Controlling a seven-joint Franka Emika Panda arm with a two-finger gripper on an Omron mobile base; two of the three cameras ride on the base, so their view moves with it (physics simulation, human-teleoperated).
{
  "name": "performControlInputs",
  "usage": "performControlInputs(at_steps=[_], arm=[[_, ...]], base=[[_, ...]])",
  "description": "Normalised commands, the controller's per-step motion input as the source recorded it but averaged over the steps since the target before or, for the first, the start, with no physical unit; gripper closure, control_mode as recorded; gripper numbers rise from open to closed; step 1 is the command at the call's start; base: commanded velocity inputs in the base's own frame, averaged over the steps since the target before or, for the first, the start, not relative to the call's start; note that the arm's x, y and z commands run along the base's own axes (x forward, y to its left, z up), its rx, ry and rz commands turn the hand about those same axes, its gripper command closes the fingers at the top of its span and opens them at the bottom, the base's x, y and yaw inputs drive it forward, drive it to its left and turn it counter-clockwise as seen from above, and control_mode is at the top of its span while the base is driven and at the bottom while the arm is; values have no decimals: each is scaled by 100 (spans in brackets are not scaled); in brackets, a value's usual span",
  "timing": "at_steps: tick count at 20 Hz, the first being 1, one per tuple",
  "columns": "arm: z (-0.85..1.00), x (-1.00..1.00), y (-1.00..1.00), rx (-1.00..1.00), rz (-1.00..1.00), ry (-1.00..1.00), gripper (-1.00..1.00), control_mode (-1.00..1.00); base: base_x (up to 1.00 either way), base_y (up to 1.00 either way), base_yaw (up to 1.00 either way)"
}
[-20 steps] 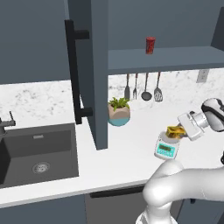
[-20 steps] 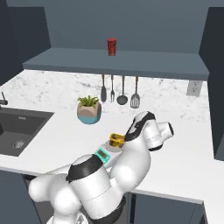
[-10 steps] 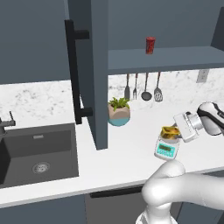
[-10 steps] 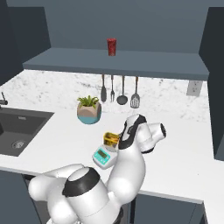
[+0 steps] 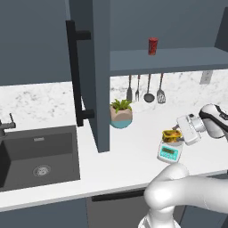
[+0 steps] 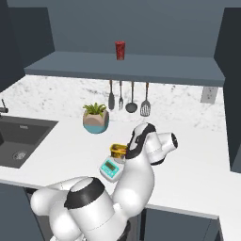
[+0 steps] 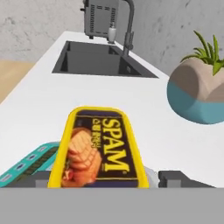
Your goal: Pick the canned food and place it on the digital scale for weighing, and close the cabinet.
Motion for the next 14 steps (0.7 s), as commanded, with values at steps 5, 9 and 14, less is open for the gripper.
performControlInputs(at_steps=[5,9,14], arm=[[0,0,-9,0,0,0,-100,-100],[15,-11,-3,0,0,-5,-100,-100],[44,-61,0,2,0,-26,-100,-100]], base=[[0,0,0],[0,0,0],[0,0,0]])
